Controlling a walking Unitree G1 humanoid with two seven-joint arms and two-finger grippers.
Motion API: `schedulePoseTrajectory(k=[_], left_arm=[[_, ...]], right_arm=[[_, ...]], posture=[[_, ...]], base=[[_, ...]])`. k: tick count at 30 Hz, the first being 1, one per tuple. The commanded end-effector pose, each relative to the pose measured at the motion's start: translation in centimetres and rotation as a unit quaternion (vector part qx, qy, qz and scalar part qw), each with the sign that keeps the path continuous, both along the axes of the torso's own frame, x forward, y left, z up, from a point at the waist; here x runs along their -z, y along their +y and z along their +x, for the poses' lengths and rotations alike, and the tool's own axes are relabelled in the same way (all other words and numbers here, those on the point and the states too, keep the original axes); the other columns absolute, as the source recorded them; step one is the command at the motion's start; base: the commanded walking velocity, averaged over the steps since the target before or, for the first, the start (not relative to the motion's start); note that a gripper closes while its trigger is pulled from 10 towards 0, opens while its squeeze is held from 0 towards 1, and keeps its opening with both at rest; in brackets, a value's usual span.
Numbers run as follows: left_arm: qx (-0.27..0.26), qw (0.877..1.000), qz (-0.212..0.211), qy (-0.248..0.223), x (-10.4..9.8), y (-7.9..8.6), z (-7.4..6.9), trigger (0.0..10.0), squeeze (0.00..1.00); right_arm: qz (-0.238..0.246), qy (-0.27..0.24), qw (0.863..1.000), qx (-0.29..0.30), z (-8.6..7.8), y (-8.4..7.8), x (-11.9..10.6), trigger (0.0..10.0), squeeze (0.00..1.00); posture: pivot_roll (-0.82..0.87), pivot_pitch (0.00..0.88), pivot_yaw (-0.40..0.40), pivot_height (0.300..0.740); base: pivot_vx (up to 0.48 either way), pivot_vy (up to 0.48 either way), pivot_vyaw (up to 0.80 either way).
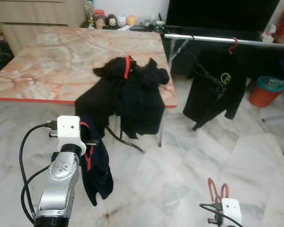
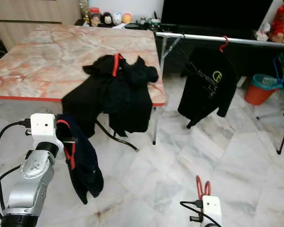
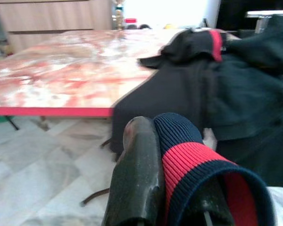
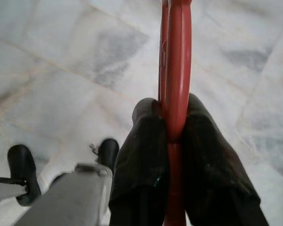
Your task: Hang hanger
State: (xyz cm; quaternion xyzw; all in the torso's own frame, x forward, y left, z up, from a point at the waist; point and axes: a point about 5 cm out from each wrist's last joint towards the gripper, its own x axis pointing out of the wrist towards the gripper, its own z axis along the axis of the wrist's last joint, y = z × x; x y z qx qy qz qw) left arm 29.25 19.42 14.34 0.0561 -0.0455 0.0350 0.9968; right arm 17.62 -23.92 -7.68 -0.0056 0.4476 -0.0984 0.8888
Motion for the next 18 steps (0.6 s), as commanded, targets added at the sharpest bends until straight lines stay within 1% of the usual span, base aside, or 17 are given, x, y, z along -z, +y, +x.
schedulePoseTrajectory(k=[1,18], left_arm=[[0.003,1.0,0.0,-0.019,-0.93,-0.24,0.12,10.0,0.0],[0.006,1.0,0.0,-0.023,-1.13,-0.31,0.26,10.0,0.0]], right_arm=[[-0.004,-0.003,1.0,0.0,0.16,-0.3,-0.16,10.0,0.0],[-0.003,-0.003,1.0,0.0,0.15,-0.25,-0.15,10.0,0.0]], posture=[[0.07,0.0,-0.064,0.74],[0.07,0.0,-0.063,0.74]], base=[[0.0,0.274,0.0],[0.0,0.273,0.0]])
